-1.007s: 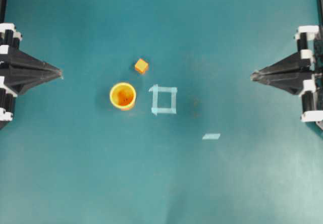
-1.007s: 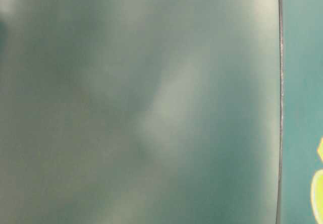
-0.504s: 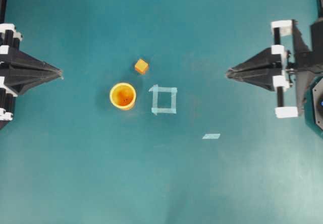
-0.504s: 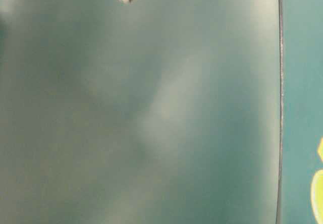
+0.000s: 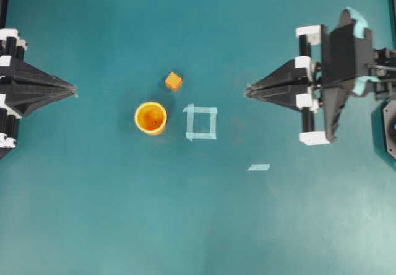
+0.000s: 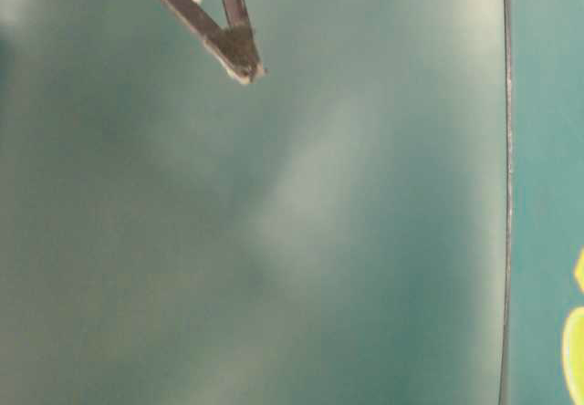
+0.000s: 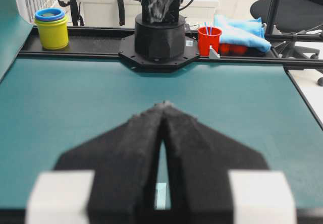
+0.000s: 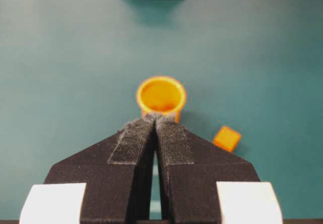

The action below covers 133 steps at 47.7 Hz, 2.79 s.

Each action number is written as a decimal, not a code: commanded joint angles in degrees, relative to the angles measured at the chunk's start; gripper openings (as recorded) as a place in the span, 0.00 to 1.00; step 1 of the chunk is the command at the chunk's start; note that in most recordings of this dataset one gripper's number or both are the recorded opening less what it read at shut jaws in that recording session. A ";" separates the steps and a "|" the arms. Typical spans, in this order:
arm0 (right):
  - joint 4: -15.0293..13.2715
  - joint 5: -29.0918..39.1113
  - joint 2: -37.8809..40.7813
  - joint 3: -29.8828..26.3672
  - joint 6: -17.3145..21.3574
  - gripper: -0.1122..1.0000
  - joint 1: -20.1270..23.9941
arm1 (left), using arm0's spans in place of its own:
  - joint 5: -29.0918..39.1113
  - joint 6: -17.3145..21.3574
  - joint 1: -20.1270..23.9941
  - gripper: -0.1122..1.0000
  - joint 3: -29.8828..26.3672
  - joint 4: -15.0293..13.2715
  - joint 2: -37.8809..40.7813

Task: Move the block toward the cup with right arm.
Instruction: 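Move the right gripper left over the orange cube beside the cup, then lower the open right gripper around the orange cube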

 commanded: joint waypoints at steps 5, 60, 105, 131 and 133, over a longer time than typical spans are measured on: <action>-0.09 -0.09 2.37 -3.52 0.18 0.31 -0.09 | -0.09 -0.09 0.00 0.10 -1.67 0.09 0.53; -3.16 30.59 34.37 -35.07 30.06 0.64 -4.75 | 0.00 -0.09 0.00 0.10 -1.58 0.09 0.70; -13.27 23.47 45.97 -35.42 30.32 0.71 -6.33 | 1.67 -0.09 0.00 0.10 -1.58 0.09 0.70; -16.08 21.36 50.54 -38.06 30.41 0.71 -7.56 | 1.67 -0.09 0.00 0.10 -1.58 0.09 0.62; -16.08 21.27 50.71 -38.06 30.41 0.71 -7.56 | 1.67 -0.09 0.00 0.10 -1.58 0.09 0.70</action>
